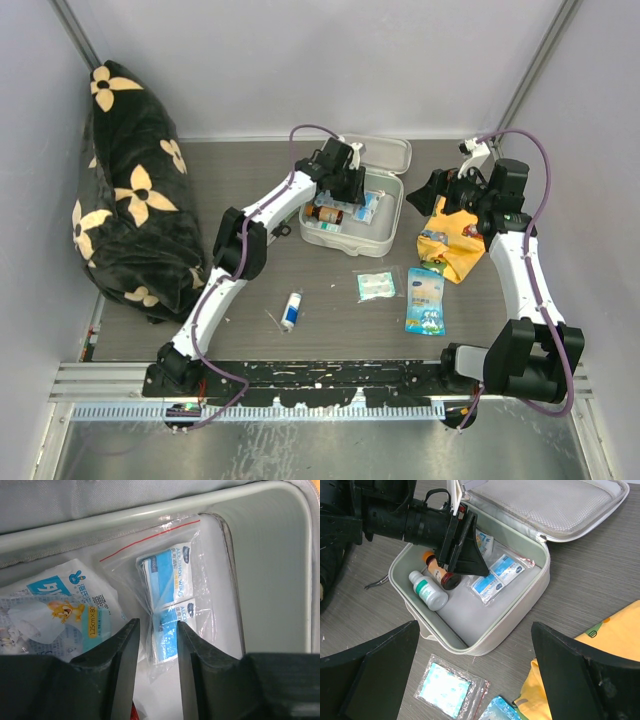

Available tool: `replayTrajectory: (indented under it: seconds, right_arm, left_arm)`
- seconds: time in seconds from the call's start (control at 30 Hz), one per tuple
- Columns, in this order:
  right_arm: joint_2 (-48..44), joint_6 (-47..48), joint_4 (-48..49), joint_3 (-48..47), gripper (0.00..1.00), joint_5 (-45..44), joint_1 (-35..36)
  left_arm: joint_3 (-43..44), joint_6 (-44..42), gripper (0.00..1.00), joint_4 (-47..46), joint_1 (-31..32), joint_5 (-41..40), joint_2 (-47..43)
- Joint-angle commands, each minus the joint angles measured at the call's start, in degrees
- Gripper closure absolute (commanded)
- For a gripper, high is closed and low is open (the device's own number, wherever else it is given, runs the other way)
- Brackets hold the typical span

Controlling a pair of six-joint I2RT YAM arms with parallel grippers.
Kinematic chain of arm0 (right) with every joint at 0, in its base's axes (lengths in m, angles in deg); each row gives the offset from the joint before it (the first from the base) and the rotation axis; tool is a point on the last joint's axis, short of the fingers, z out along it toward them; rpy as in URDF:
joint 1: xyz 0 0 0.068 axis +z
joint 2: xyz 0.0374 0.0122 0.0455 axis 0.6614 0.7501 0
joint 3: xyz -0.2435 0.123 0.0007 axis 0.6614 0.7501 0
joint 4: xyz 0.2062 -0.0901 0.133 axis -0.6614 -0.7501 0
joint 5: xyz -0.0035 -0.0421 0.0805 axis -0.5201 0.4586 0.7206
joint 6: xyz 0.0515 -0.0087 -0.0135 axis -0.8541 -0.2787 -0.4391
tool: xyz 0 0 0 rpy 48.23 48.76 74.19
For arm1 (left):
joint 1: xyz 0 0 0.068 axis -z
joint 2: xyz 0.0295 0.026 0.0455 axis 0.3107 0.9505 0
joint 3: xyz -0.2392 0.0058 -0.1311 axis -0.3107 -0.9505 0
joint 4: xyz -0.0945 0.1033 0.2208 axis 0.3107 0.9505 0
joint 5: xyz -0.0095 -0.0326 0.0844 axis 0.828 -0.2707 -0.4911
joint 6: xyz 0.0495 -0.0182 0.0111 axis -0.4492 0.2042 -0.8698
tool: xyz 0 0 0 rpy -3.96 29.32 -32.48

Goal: Organize the medicine kit

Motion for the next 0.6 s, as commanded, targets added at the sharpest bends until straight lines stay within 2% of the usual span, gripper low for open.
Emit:
replayTrajectory:
  seconds: [0.0,0.13,0.27,0.57]
  right_arm:
    - [-1.0,0.8,1.4,-2.1,0.00,0.0,-0.3]
    - [-1.1,0.8,1.4,-2.1,0.00,0.1,-0.3]
    - [-1.2,0.8,1.4,-2.1,0.00,0.5,-0.3]
    - [-1.6,0.8,1.5,-1.8,0.01,1.6,-0.3]
  left_arm:
    - [1.7,-1.1,0.61,0.9,-0.1,1.5,-2.8]
    - [1.0,-2.8,0.52,1.8,-0.2,2.2,-5.2]
    - [-0.4,-4.9,0.39,2.5,-0.3,4.1,-8.6]
    - [-7.6,-10.1,0.28,2.2,-0.7,10.9,-16.6]
